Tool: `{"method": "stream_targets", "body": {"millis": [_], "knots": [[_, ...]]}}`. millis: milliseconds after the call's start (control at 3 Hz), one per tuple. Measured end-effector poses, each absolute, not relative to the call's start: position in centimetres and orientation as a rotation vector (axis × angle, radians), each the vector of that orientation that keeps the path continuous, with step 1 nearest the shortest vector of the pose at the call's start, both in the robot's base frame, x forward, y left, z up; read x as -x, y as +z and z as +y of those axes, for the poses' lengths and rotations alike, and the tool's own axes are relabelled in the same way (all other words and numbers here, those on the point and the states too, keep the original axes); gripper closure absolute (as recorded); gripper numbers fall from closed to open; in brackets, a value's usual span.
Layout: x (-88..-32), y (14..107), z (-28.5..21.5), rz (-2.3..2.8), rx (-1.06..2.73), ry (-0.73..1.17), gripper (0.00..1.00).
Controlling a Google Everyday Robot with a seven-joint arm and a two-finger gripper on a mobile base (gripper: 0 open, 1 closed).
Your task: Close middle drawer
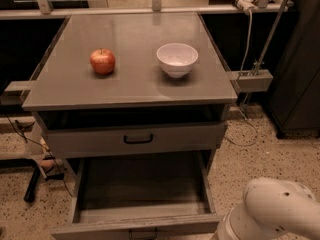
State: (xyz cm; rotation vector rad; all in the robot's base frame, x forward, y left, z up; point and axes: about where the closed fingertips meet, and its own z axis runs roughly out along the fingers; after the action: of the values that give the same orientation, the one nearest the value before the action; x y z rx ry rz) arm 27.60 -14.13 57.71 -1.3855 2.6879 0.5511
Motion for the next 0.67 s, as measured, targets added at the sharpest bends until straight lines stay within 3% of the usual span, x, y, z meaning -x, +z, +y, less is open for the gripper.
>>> {"method": "stream_targets", "body": {"millis": [667], "knots": [[-30.8,50.2,-11.1,2.647,1.233,0.61,1.0]]}}
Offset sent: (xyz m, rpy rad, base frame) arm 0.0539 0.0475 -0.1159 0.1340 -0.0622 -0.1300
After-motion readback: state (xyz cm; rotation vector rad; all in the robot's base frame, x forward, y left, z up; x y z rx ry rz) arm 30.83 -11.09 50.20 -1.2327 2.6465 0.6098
